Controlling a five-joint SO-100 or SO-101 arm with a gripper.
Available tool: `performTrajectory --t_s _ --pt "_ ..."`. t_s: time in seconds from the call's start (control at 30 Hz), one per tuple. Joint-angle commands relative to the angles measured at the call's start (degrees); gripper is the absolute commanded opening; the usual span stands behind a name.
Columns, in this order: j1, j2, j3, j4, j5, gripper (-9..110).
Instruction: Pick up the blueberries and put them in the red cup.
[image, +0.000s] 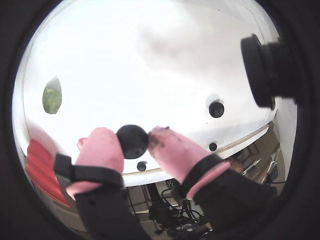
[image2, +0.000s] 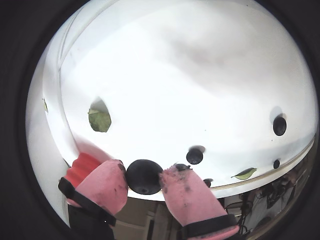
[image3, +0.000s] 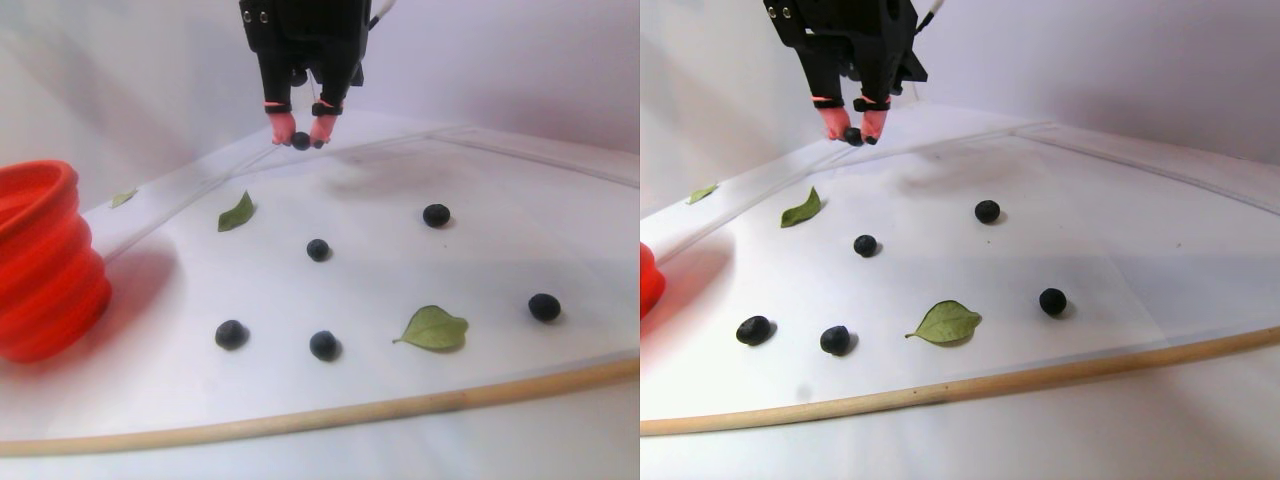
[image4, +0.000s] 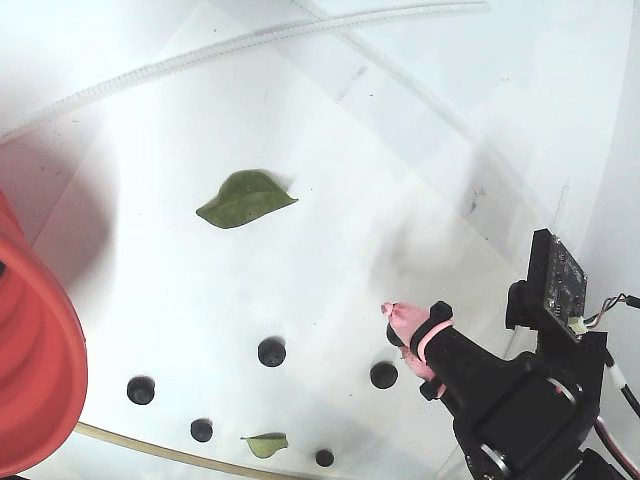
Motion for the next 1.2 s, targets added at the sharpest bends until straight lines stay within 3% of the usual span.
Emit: performTrajectory --t_s 0.0,1.17 --pt "-2.8 6.2 -0.2 1.8 1.6 12" --pt "-21.9 15.2 3.9 10.0 16.9 12"
